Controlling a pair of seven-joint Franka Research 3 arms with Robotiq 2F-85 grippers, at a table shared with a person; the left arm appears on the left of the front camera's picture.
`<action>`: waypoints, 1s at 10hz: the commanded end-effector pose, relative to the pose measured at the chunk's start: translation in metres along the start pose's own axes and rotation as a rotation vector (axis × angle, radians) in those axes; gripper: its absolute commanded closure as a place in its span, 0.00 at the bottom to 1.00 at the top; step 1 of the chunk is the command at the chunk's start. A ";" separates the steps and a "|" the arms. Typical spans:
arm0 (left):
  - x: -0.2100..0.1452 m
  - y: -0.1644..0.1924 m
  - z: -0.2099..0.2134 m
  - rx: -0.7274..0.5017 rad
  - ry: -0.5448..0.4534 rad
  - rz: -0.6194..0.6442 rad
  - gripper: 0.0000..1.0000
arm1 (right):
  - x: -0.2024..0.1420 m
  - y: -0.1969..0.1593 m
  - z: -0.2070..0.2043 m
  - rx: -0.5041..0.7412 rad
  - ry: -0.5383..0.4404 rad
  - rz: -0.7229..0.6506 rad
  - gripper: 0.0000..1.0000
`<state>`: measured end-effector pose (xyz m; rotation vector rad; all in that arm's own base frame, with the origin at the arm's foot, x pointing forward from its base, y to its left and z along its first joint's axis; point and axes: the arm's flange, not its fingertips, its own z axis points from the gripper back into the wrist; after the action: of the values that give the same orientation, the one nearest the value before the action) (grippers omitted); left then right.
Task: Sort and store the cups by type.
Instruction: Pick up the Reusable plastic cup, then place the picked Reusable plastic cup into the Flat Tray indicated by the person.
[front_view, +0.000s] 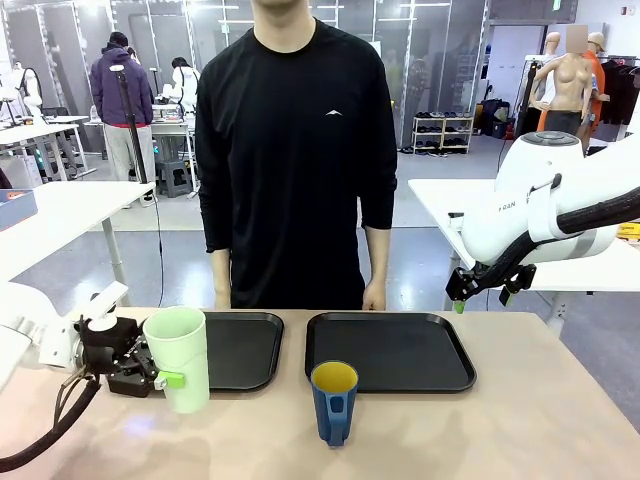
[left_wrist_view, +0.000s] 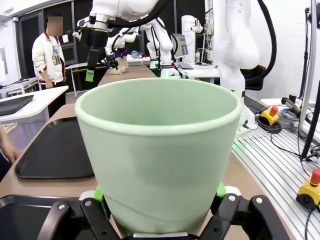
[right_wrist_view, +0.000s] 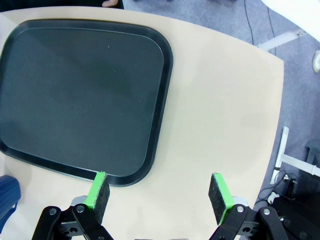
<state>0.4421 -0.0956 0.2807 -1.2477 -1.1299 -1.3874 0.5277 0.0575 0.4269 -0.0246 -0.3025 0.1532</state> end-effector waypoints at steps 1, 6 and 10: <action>0.001 -0.001 0.000 -0.018 -0.001 -0.006 0.28 | 0.000 0.000 0.001 0.000 -0.001 0.000 0.00; 0.001 -0.001 0.000 -0.018 -0.001 -0.006 0.28 | 0.000 0.000 0.001 0.000 -0.001 0.000 0.00; 0.001 -0.001 0.000 -0.018 -0.001 -0.006 0.28 | 0.000 0.000 0.001 0.000 -0.001 0.000 0.00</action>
<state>0.4418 -0.0962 0.2805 -1.2497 -1.1275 -1.3888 0.5277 0.0575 0.4269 -0.0246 -0.3025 0.1532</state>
